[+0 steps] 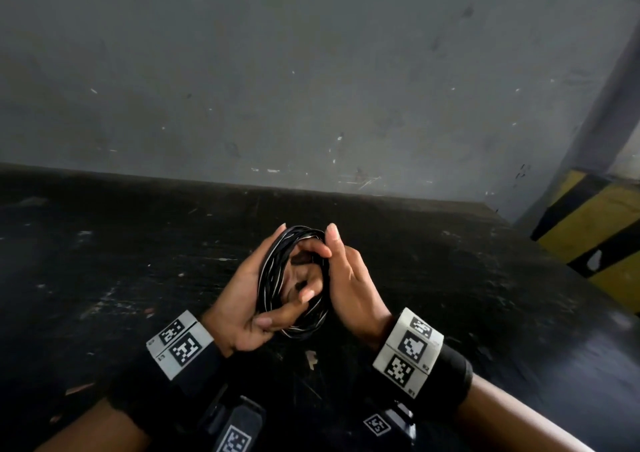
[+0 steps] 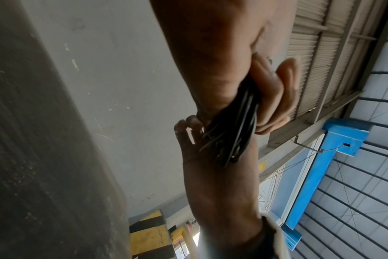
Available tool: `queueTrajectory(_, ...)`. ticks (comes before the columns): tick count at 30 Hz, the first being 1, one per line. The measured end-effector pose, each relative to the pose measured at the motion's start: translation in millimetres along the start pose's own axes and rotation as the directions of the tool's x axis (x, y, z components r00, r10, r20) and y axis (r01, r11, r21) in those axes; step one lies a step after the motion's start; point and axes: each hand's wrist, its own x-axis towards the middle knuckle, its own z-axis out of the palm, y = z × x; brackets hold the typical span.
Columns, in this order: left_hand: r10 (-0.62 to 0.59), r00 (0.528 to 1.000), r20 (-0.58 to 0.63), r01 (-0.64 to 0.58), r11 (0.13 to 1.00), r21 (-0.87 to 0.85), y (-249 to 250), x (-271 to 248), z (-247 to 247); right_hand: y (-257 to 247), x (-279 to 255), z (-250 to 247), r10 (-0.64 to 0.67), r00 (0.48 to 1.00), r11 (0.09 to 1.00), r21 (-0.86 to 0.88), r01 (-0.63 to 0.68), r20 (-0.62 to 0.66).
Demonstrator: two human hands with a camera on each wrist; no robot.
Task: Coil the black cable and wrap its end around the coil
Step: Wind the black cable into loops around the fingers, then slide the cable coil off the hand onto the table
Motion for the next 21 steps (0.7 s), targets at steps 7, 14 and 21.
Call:
queueTrajectory(7, 0.074, 0.993, -0.094, -0.076, 0.997, -0.019, -1.8, -0.5, -0.9, 6.2, 1.0, 2.3, -0.118, 0.987, 0.978, -0.185, 0.096, -0.11)
queueTrajectory(14, 0.29, 0.817, -0.499, -0.027, 0.882, 0.47, -13.0, -2.6, 0.8, 17.9, 7.5, -6.9, -0.157, 0.975, 0.923, -0.375, 0.088, -0.158)
queueTrajectory(21, 0.338, 0.625, -0.704, 0.071, 0.873, 0.482, -26.8, -0.5, -10.1, 41.2, 1.9, -3.6, -0.16, 0.976, 0.845, -0.532, 0.056, -0.151)
